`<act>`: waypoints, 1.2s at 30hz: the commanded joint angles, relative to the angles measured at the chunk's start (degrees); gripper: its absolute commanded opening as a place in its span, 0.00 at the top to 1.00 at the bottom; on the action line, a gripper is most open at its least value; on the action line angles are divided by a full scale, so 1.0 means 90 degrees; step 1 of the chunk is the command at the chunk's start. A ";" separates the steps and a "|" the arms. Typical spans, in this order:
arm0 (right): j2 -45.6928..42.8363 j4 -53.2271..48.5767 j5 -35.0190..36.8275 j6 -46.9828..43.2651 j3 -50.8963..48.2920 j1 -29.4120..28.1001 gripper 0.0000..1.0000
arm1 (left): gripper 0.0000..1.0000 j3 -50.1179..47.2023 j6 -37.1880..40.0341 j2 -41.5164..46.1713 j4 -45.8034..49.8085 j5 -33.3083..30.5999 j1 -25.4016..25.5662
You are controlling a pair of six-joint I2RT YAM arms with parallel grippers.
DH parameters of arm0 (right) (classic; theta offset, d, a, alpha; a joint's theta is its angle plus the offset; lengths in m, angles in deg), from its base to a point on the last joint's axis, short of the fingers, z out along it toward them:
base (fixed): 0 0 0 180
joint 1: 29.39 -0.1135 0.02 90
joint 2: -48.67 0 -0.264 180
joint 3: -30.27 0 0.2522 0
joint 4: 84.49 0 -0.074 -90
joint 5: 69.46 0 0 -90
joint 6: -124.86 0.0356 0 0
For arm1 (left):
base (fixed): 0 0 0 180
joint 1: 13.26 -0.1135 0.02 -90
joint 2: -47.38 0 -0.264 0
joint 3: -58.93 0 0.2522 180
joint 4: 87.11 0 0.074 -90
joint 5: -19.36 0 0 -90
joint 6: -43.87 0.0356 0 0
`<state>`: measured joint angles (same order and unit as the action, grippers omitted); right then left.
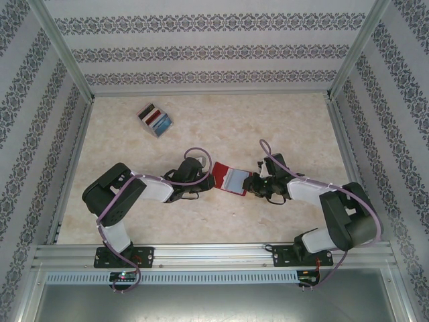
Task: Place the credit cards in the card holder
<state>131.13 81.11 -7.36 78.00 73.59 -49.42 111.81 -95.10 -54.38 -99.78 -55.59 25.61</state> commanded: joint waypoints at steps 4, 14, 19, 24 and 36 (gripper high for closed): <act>0.0224 0.0120 -0.0005 -0.0066 0.0140 -0.0094 0.72 | 1.00 -0.0052 -0.0074 -0.0234 0.0107 0.0039 -0.0056; 0.0452 0.0123 0.0013 -0.0066 0.0294 -0.0167 0.65 | 1.00 -0.0027 -0.0061 -0.0284 0.0087 0.0109 -0.0061; 0.0506 0.0120 -0.0007 -0.0076 0.0347 -0.0186 0.59 | 1.00 0.0008 -0.0047 -0.0333 0.0071 0.0159 -0.0061; 0.0655 0.0129 -0.0015 -0.0088 0.0450 -0.0206 0.57 | 1.00 0.0025 -0.0043 -0.0356 0.0061 0.0186 -0.0062; 0.0875 0.0264 -0.0066 -0.0096 0.0707 -0.0401 0.43 | 1.00 0.0026 0.0041 -0.0342 -0.0063 0.0409 -0.0061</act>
<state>135.85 78.73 -9.31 78.17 79.02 -51.08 111.83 -95.05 -54.92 -100.68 -53.69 25.24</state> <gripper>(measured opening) 0.564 0.053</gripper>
